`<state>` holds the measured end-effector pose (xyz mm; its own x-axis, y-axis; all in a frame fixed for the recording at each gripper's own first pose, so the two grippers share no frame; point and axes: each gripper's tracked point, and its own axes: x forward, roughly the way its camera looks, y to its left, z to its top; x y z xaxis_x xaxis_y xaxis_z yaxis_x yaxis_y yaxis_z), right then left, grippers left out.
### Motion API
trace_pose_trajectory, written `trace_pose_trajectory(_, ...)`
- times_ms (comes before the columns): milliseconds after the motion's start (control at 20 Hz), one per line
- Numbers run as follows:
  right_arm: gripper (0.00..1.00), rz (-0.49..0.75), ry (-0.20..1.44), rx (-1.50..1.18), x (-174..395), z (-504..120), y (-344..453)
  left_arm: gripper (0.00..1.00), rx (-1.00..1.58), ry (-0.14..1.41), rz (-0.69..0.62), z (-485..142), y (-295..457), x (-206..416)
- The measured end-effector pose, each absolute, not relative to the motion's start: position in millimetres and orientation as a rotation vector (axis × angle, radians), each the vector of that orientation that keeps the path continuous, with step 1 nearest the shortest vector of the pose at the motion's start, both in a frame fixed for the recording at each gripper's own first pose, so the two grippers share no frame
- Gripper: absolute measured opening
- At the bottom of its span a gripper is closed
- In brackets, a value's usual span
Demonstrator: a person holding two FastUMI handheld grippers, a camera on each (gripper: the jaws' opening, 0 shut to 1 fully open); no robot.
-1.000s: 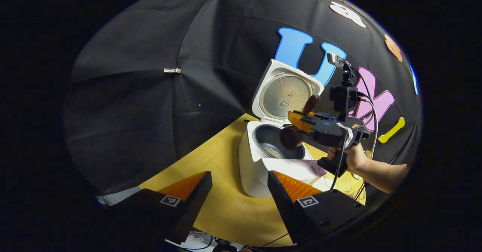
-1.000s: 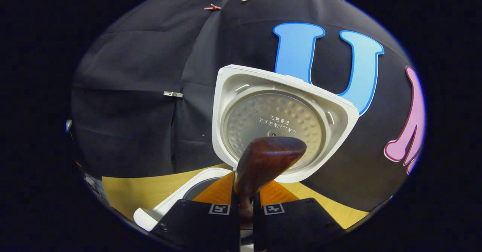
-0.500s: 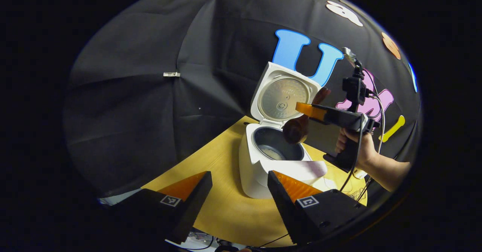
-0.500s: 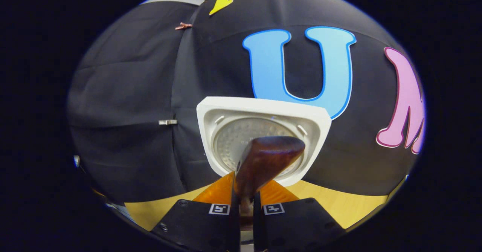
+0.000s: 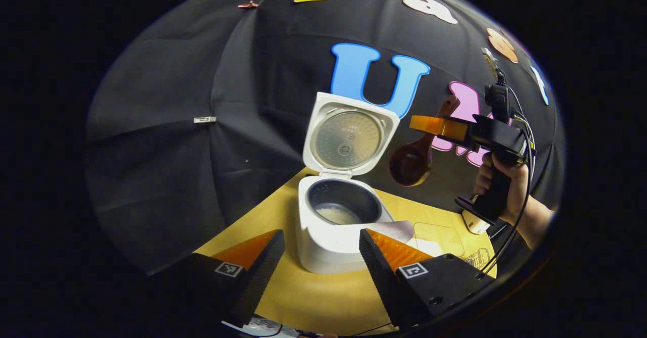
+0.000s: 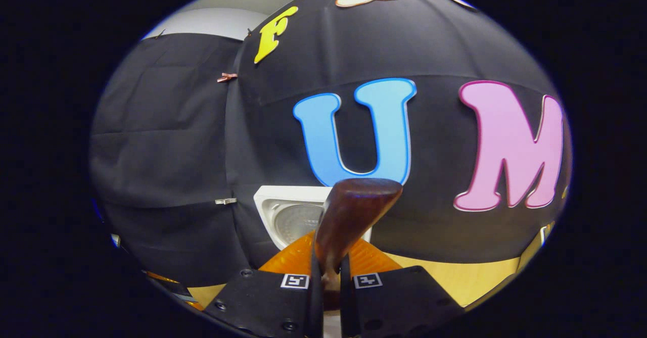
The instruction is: Close the left gripper, press the button to open the rice cooker; take a wooden spoon from the chopstick holder with the right hand, scoop a spoonful of rice and pour it into the rice cooker, then put the wooden spoon back into the chopstick holder.
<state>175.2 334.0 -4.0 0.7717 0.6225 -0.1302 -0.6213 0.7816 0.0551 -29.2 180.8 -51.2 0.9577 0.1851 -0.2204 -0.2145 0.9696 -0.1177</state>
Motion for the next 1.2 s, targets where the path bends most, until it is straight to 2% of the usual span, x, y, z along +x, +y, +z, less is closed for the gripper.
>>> trace_pose_trajectory(400, 0.17, 0.558, 0.138, 0.052, 186.3, 9.3, 215.4, 0.96, -0.113, 0.203, 0.126, -37.8, 103.7, -2.2)
trace_pose_trajectory(800, 0.17, 0.315, 0.164, 0.04, 211.3, -8.6, 46.4, 0.96, -0.063, 0.234, 0.065, -44.9, 39.0, 20.4)
trace_pose_trajectory(1200, 0.17, 0.066, 0.249, 0.104, 202.1, -57.7, -100.8, 0.96, -0.029, 0.244, 0.077, -47.6, 14.4, 44.8)
